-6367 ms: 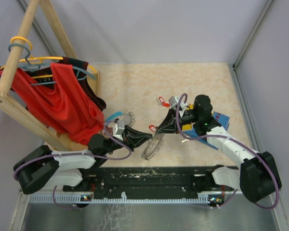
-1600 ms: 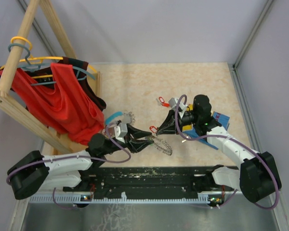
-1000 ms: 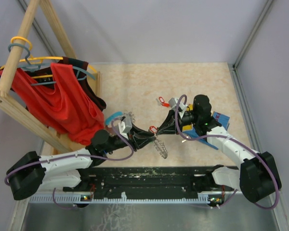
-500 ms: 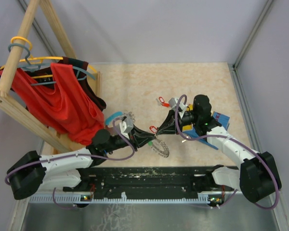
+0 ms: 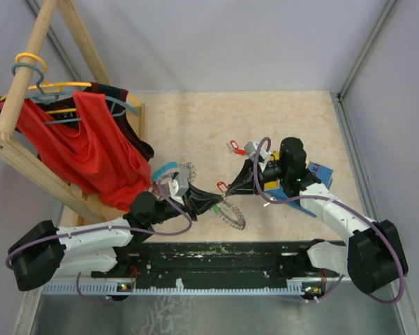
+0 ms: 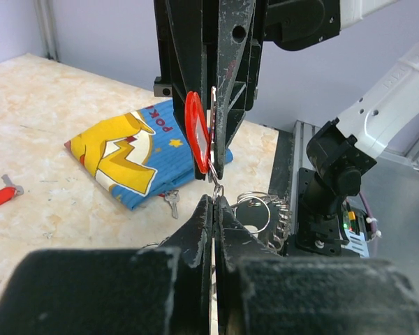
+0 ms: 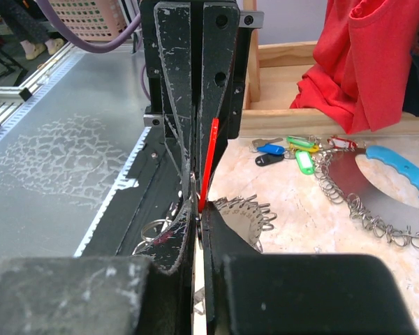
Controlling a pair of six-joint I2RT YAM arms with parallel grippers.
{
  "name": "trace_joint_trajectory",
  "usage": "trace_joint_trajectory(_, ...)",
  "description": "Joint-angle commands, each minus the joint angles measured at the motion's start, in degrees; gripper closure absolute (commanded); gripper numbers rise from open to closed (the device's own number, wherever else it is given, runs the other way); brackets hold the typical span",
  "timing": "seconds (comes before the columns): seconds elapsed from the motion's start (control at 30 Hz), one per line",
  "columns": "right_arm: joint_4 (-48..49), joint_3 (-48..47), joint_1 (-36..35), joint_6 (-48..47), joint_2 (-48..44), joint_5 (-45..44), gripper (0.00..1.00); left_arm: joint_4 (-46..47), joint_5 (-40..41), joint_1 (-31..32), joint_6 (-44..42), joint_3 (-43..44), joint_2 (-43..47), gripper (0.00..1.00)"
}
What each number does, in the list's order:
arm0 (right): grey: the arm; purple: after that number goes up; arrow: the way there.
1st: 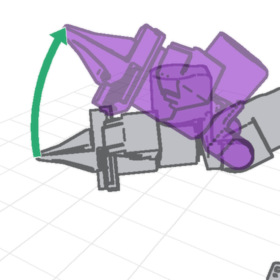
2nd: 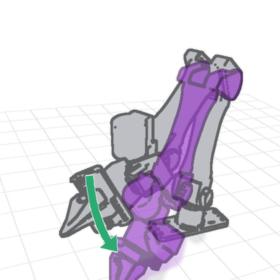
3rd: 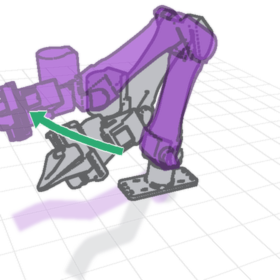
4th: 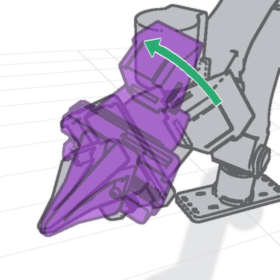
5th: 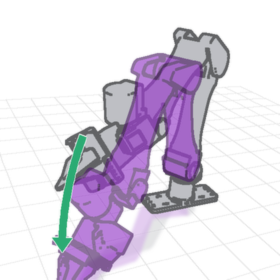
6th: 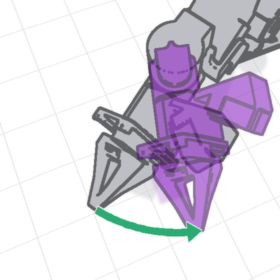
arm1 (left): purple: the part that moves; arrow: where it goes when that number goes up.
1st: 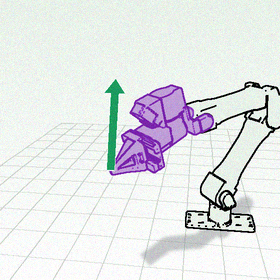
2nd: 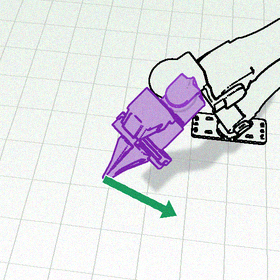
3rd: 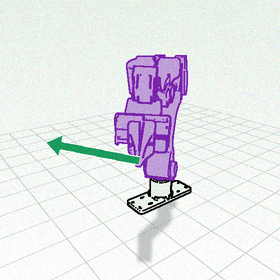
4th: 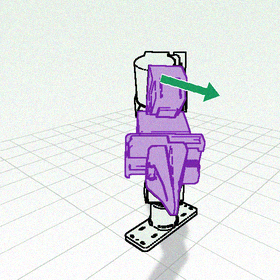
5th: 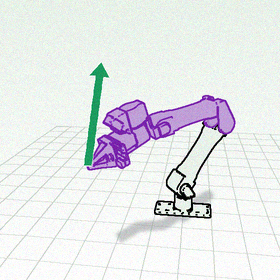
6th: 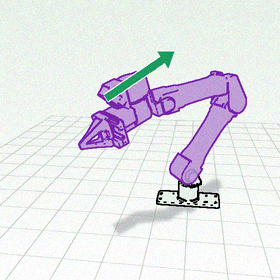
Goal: Remove the keys from the keyring
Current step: Remove the key from the keyring.
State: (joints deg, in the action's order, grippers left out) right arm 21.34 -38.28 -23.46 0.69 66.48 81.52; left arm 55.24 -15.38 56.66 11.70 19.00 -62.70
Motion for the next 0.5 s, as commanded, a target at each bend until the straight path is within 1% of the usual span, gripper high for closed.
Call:
trace_joint_trajectory(0.0,2.1,-2.2,0.7,0.1,-2.0,1.6,1.0,5.4,4.0,0.1,0.0,-3.2,2.1,1.0)
trace_joint_trajectory(0.3,2.4,-1.6,0.7,-0.5,-1.8,1.4,1.0,11.4,6.1,0.0,1.3,-6.2,2.2,1.0)
trace_joint_trajectory(0.47,5.9,-1.0,0.7,2.6,-1.9,1.4,1.0,12.6,4.2,0.0,1.5,-5.7,0.0,1.0)
